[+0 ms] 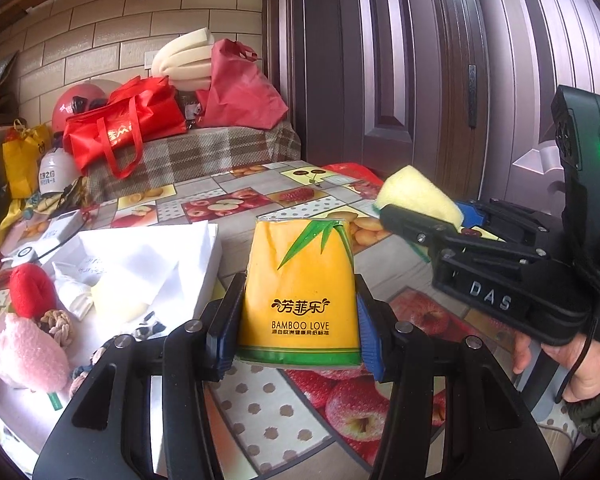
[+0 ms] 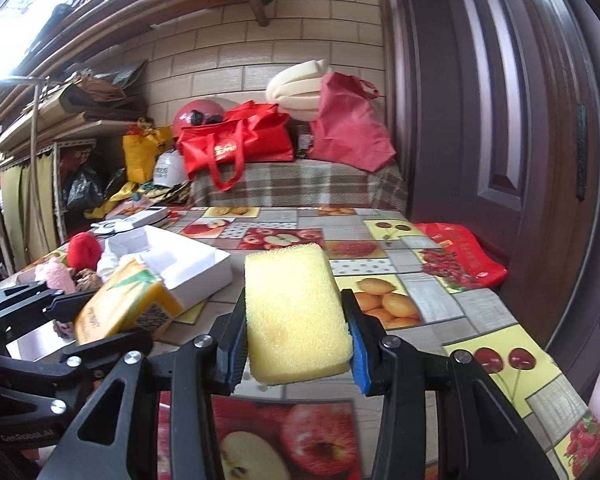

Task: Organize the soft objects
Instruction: 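Carry tissue pack with left tool while right tool carries sponge to tray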

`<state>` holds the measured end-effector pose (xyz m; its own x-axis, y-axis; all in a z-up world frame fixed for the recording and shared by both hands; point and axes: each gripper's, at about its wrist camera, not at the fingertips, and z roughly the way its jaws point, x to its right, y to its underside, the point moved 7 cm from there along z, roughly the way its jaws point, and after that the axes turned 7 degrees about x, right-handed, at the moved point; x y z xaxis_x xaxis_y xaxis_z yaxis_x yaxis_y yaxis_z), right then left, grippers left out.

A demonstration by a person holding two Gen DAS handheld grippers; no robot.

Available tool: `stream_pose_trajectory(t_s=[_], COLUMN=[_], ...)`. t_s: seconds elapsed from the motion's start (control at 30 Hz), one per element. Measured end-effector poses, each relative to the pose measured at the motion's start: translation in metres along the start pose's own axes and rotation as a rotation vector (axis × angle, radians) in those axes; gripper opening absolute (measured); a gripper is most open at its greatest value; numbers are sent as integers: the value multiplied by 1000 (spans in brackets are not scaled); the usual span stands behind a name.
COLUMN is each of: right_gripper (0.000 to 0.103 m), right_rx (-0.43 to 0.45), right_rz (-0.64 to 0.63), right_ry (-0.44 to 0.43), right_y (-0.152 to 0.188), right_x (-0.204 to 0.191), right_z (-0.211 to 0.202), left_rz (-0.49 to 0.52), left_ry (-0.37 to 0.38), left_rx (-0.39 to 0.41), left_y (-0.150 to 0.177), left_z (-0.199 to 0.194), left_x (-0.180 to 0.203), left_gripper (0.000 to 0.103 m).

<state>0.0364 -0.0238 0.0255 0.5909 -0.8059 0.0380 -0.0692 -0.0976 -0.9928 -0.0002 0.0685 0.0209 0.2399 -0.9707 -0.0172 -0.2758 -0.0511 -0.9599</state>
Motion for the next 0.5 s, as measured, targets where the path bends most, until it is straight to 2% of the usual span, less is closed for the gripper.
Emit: stream_pose_trajectory(t_s=[0.3, 0.5], right_gripper=[42, 42], right_rx=[5, 1], right_rz=[-35, -43], right_ry=[-71, -85], right_y=[0, 0], right_x=[-41, -49], right_z=[-1, 1], left_rz=[-29, -46], left_ry=[-34, -49], left_rx=[8, 8], left_y=[6, 9], left_z=[-17, -25], left_x=[-22, -35], left_gripper=[50, 50])
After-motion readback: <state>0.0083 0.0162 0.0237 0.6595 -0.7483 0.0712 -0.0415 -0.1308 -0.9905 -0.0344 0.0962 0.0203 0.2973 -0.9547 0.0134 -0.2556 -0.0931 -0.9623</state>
